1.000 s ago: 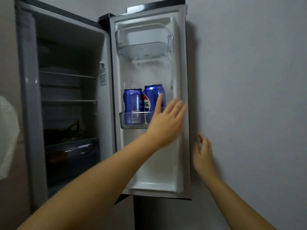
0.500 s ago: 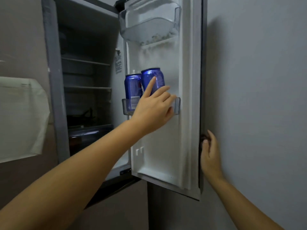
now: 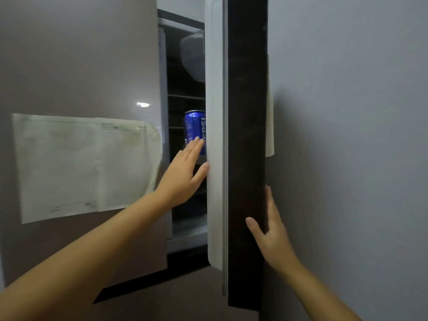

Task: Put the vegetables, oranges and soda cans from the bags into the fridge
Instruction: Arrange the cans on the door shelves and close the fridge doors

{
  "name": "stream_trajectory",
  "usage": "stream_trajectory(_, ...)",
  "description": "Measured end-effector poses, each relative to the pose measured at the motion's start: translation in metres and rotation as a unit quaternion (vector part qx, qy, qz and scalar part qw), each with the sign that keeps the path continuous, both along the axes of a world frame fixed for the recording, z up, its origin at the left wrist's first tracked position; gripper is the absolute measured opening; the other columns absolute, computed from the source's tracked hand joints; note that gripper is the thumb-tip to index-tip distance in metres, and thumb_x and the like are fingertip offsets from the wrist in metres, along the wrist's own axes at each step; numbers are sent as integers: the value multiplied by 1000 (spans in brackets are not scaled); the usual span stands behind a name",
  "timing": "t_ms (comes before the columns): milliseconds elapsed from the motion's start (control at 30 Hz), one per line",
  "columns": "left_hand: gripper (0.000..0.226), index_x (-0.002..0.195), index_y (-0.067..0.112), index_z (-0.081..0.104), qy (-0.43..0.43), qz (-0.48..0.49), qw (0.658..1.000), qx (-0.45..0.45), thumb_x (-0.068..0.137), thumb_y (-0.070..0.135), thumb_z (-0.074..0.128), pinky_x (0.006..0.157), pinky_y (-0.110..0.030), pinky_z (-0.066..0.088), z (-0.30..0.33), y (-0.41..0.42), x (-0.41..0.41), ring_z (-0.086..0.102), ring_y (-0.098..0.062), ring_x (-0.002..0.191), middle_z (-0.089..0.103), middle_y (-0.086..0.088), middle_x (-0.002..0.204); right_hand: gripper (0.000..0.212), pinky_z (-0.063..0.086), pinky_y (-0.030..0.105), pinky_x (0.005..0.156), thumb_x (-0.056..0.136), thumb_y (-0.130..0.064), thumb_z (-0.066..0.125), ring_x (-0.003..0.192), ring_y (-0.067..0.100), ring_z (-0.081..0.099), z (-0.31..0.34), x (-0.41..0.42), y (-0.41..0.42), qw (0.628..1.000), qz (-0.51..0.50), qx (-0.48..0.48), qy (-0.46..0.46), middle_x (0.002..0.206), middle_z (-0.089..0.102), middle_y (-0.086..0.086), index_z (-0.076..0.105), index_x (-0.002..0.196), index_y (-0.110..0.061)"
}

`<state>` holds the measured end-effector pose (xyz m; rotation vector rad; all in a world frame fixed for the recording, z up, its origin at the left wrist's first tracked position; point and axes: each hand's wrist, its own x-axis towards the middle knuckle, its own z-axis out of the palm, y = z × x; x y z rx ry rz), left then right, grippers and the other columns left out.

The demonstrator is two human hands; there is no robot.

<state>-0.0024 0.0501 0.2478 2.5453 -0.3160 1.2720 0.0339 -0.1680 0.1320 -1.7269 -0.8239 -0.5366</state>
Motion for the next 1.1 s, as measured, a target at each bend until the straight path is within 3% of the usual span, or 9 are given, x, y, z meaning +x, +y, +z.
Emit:
stream_trajectory(133,63,148,30,-5,-75,77,986,127,94,47,24,120,-36,-4,1,3,-17,-18,-4,144,-12,10,156,76,7,45,120,84,-67,37,143,-5,-7,-2,1,52,997,-6,-42,-65,152,-14,-32,-17,137,-60)
stream_trajectory(233,59,148,28,3,-108,121,938,306,95,44,26,118,-44,-4,2,8,-10,-18,-12,144,-4,1,156,75,-7,42,119,80,-79,14,139,-4,-24,-4,2,88,990,-56,-81,-97,151,-27,-24,-28,136,-52)
stream_trajectory(300,56,148,28,8,-85,158,915,362,97,45,23,117,-46,-6,0,22,1,-20,-16,144,-6,0,156,74,-12,41,117,75,-82,-2,136,-2,-32,-5,6,110,984,-92,-112,-106,148,-35,-19,-38,132,-49)
stream_trajectory(367,55,147,26,16,-86,198,906,364,97,45,23,116,-49,-2,-4,42,8,-18,-17,145,1,-2,157,72,-10,45,115,77,-79,-7,136,2,-34,-10,16,133,977,-125,-131,-112,147,-39,-17,-39,133,-46)
stream_trajectory(533,55,145,18,29,-87,262,879,390,96,41,26,117,-45,1,-7,81,14,3,-20,146,18,-6,155,65,21,60,104,97,-54,4,147,19,-8,-14,32,187,960,-199,-154,-125,159,-6,4,3,152,-19)
stream_trajectory(633,56,146,16,26,-70,273,878,387,96,39,26,117,-41,4,-7,93,19,15,-20,146,21,-6,155,60,16,62,108,99,-49,3,147,21,-8,-22,45,206,952,-220,-139,-161,159,-8,4,1,152,-20)
stream_trajectory(733,56,148,16,16,-40,299,871,388,97,39,17,116,-42,3,-8,106,26,9,-22,145,13,-6,156,56,5,59,109,101,-45,4,147,21,-3,-32,65,210,944,-210,-166,-193,160,-9,0,0,152,-23)
stream_trajectory(967,56,148,15,20,-83,309,857,404,97,40,21,117,-42,5,-12,119,39,11,-21,145,13,-6,156,55,-4,61,111,101,-43,5,147,23,-4,-43,96,209,929,-222,-187,-231,160,-5,4,6,152,-21)
stream_trajectory(1100,56,149,17,3,-20,326,860,391,99,40,12,117,-42,-12,-7,110,30,-9,-20,144,-7,-4,156,56,-4,62,110,100,-43,2,147,23,-4,-40,91,206,923,-214,-227,-224,160,-5,5,4,152,-21)
